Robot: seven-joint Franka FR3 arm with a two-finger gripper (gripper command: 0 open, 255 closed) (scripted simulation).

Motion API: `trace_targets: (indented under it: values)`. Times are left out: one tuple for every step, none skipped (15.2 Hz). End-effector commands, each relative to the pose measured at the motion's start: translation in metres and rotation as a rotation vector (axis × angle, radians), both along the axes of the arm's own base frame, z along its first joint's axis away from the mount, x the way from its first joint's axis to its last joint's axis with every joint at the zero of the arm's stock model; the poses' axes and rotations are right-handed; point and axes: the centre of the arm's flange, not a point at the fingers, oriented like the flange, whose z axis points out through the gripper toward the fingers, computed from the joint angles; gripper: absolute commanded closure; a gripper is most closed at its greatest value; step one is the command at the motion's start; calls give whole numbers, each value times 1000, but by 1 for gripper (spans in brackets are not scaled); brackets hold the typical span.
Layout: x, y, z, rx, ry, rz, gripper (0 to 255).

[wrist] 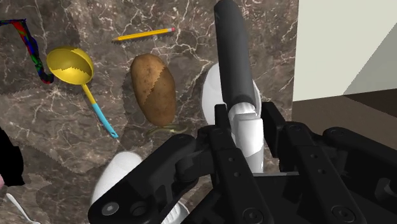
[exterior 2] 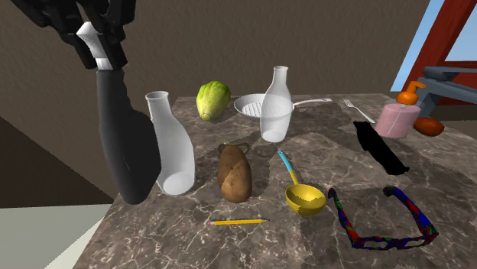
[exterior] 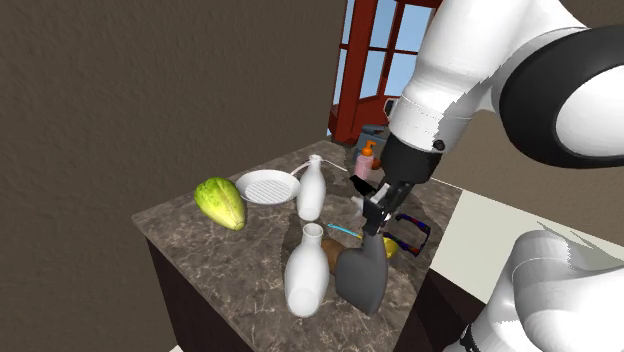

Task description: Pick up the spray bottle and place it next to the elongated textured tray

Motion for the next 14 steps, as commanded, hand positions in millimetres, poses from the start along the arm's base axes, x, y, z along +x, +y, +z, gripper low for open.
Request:
trace_targets:
  values:
    - [1, -1, 11, 0, 0, 0, 255]
    - [1, -1, 16, 0, 0, 0, 255]
    - [1, -1, 21, 0, 0, 0, 255]
    - [1, -1, 26, 0, 0, 0, 255]
    - [1, -1, 32, 0, 0, 0, 255]
    - [1, -1, 37, 0, 0, 0, 255]
    - [1, -1, 42, 0, 0, 0, 255]
    - [1, -1, 47, 0, 0, 0, 255]
    - [1, -1, 53, 0, 0, 0, 255]
    - [1, -1, 58, 0, 0, 0, 255]
    - [1, -1, 63, 0, 0, 0, 255]
    - [1, -1, 69, 0, 0, 0, 255]
    - [1, -1, 74, 0, 0, 0, 255]
    - [1, -1, 79, 0, 0, 0, 255]
